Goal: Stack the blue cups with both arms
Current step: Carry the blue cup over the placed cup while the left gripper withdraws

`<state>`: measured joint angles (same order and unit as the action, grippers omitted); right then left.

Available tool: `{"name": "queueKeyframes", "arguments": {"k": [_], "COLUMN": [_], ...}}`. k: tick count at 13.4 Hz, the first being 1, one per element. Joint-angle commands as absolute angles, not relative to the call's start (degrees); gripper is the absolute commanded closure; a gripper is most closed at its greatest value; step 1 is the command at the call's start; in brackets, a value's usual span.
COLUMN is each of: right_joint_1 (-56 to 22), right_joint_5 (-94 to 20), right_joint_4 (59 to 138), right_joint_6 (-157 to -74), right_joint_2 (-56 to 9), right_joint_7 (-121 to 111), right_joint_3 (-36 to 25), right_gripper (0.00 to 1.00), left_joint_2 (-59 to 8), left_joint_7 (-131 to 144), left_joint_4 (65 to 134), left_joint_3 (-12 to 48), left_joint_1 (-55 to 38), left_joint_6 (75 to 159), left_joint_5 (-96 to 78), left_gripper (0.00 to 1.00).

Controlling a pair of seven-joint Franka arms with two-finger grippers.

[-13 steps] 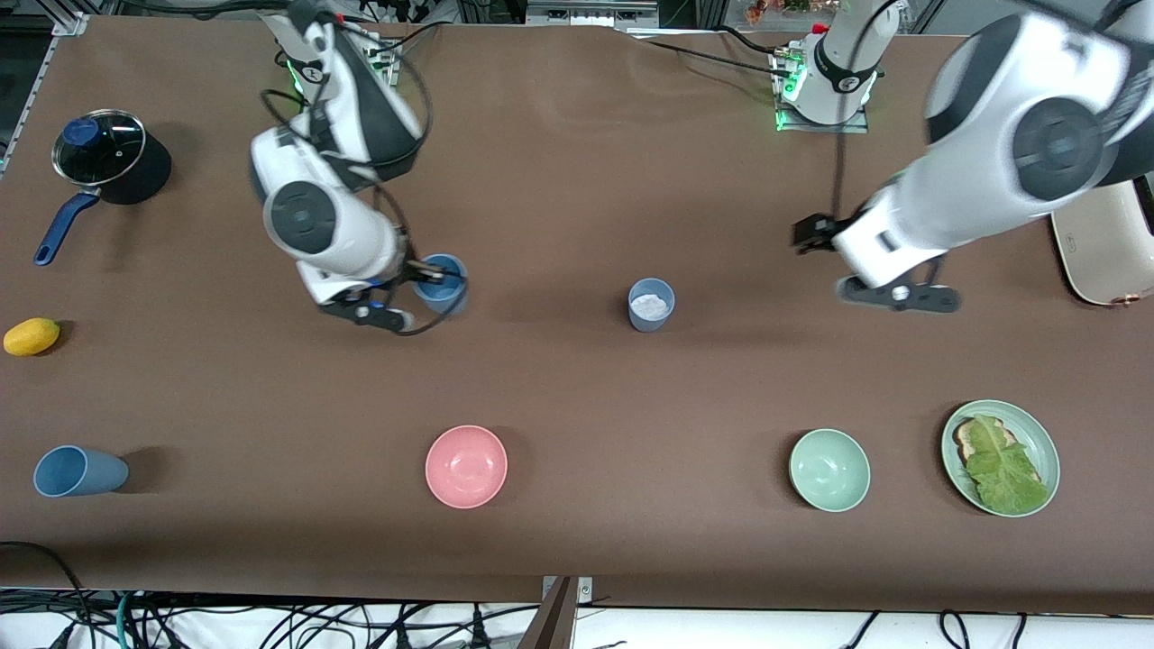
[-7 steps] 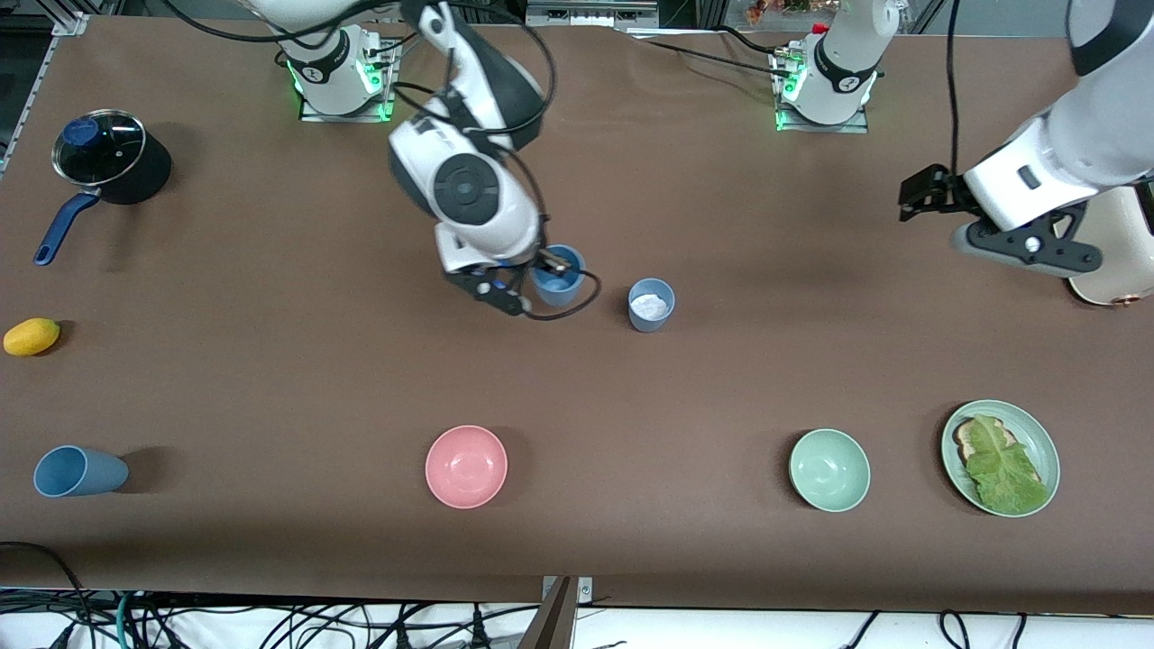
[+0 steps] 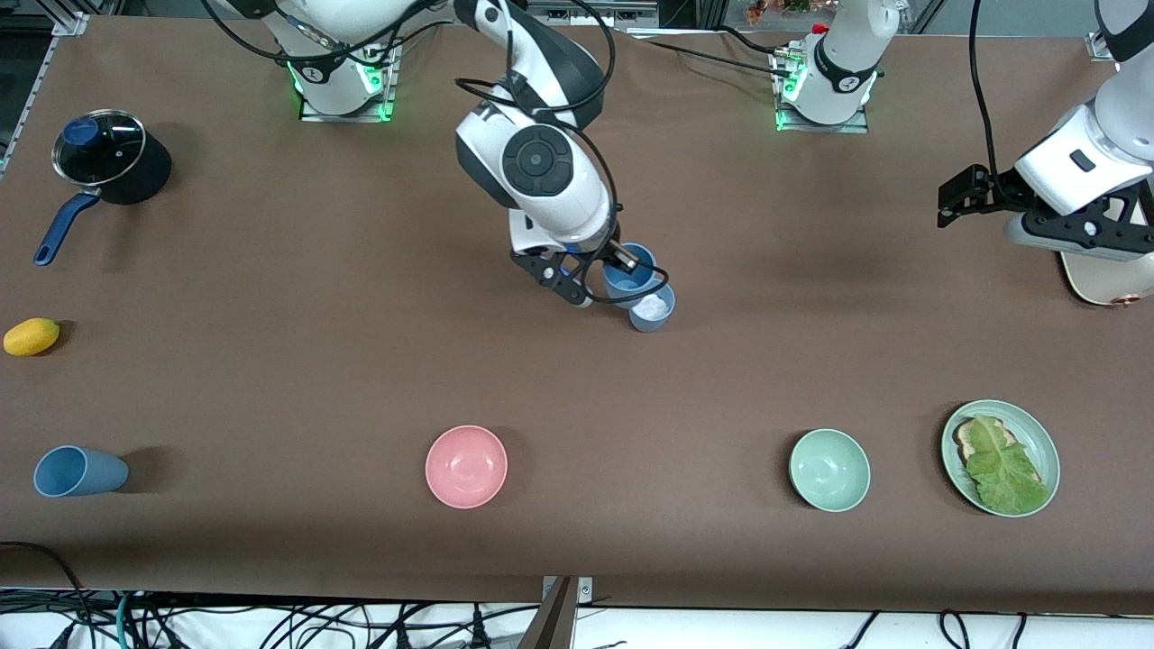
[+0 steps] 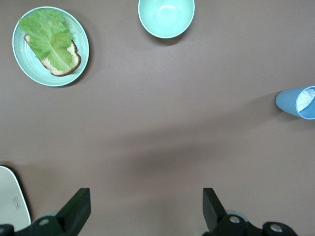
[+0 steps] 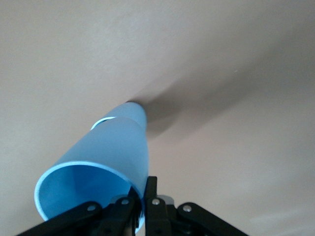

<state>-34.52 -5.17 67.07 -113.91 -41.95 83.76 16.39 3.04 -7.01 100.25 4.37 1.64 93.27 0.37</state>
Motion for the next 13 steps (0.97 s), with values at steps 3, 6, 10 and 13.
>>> {"name": "queueKeyframes", "arguments": {"k": [3,6,10,13], "right_joint_1": [-35.86,-36.12,-36.3,-36.47], "right_joint_5": [-5.98,-5.89,-5.98,-7.12], "right_joint_4": [63.9,63.9,64.16,64.16], "right_joint_6": [-119.7,-119.71,-119.27,-119.09], "right_joint_2": [-45.79,-46.4,-47.28,-47.29], "right_joint_7": [86.83,87.01,87.01,87.01], "right_joint_3": [16.52,16.7,16.79,16.7], "right_gripper": [1.0,1.0,1.0,1.0], "left_joint_2": [1.76,1.84,1.76,1.76], "left_joint_7": [-7.91,-7.82,-7.91,-8.0], "left_joint_4": [96.95,96.94,96.86,96.86], "left_joint_3": [4.04,4.04,4.04,4.04], "left_joint_1": [1.76,1.85,1.84,1.76], "left_joint_6": [90.26,90.09,90.09,90.09], "left_joint_5": [-0.44,-0.44,-0.44,-0.44], "left_gripper": [0.0,0.0,0.0,0.0]}}
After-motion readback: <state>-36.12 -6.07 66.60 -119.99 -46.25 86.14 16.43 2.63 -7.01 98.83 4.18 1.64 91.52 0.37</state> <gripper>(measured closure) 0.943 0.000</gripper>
